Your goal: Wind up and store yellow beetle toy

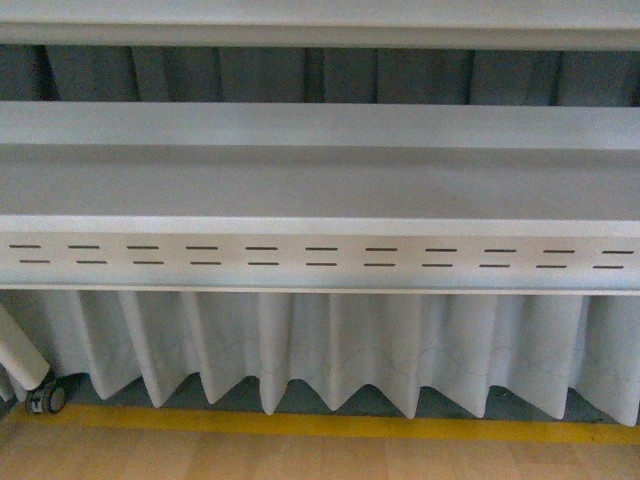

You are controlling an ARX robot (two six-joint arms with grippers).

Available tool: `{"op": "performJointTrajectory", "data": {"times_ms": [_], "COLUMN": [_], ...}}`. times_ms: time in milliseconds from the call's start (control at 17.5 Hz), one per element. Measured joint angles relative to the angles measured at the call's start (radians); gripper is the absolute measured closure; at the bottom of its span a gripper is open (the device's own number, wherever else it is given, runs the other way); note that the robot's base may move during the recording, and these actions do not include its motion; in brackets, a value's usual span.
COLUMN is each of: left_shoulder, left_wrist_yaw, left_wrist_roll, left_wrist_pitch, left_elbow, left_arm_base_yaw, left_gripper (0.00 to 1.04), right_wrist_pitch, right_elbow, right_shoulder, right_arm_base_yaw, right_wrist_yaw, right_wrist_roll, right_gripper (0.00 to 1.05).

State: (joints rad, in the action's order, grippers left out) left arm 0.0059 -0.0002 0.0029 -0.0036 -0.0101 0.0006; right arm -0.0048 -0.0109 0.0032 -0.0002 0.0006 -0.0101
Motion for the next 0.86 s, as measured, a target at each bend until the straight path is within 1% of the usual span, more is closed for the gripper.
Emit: {"op": "performJointTrajectory", "data": {"times_ms": [859], "left_shoulder": [0.0], "left_wrist_yaw": [0.0], "left_wrist_roll": [0.0], "left_wrist_pitch": [0.0], "left_elbow": [0.0], "left_arm_base_yaw": [0.0], "left_gripper": [0.07], "right_wrist_pitch": [0.0], "right_elbow": [0.0], "right_shoulder": [0.0], "right_arm_base_yaw": [0.0], "right_wrist_yaw": [0.0], "right_wrist_roll": [0.0], "right_gripper": [0.07]}}
